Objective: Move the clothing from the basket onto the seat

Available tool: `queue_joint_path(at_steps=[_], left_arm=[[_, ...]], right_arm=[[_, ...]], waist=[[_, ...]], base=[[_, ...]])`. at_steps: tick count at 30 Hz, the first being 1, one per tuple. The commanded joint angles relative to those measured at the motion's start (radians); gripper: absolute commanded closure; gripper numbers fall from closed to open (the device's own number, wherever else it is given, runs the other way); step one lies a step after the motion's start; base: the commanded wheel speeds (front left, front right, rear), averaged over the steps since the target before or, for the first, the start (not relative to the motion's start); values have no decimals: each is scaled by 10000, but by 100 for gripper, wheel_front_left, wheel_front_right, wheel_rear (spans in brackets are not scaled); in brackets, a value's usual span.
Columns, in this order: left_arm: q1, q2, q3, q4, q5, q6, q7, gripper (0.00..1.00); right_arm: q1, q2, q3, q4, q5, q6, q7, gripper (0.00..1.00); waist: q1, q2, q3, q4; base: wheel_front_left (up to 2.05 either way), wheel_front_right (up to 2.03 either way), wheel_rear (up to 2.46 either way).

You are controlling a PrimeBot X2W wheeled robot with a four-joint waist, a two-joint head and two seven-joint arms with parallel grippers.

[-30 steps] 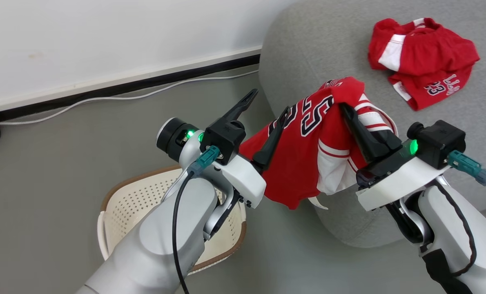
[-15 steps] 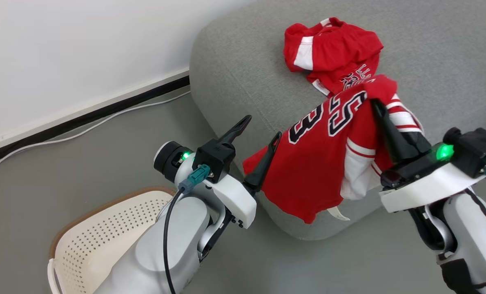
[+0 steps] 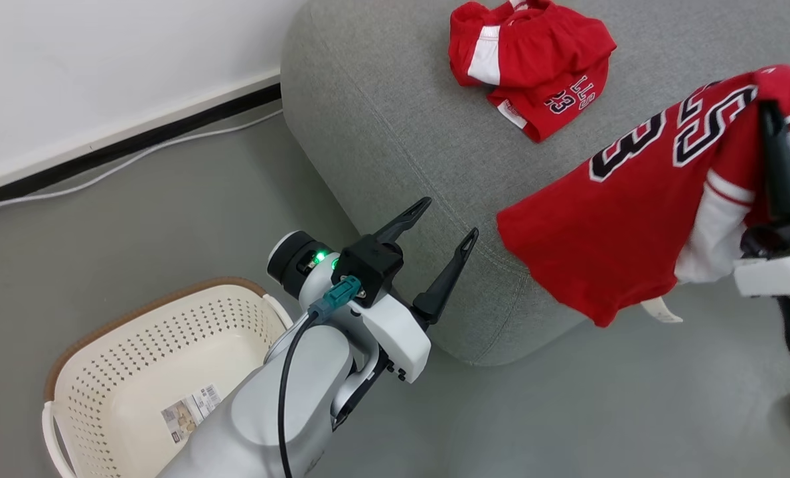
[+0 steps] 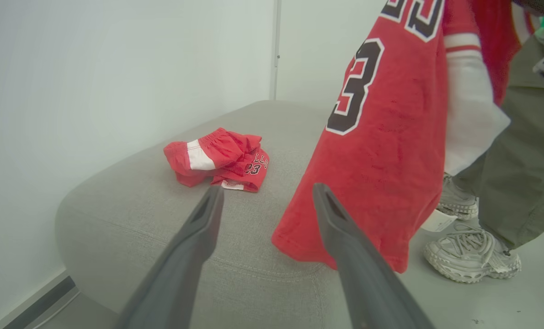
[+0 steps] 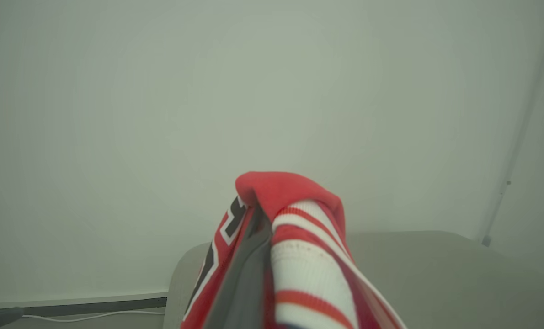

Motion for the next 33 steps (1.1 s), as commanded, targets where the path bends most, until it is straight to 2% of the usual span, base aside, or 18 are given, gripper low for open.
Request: queue_joint_path(at_steps=[1, 10, 19, 26, 33], left_arm=[[-580, 48, 197, -215, 71, 57, -61, 0], [-1121, 48, 36, -88, 442, 183, -61, 0], [-1973, 48, -588, 273, 662, 207, -61, 0], [-2737, 47, -1123, 517, 756, 300, -61, 0], [-3209, 47, -1511, 450, 591, 573, -61, 0]], right_arm=[[-539, -326, -195, -102, 59, 14, -61, 100], [-2312, -733, -841, 1105, 275, 14, -61, 100], [-4116, -1693, -1524, 2427, 395, 14, -61, 100], [-5335, -2096, -2807, 3082, 89, 14, -61, 100], [-6711, -3062, -3894, 4364, -1007, 14, -61, 100]], waist=[[0, 0, 404, -18], [0, 0, 1808, 19], [0, 0, 3583, 632], [0, 0, 4868, 1174], [0, 0, 5786, 1878]], base=[[0, 0, 0], [0, 0, 0], [0, 0, 0], [0, 0, 0], [0, 0, 0]])
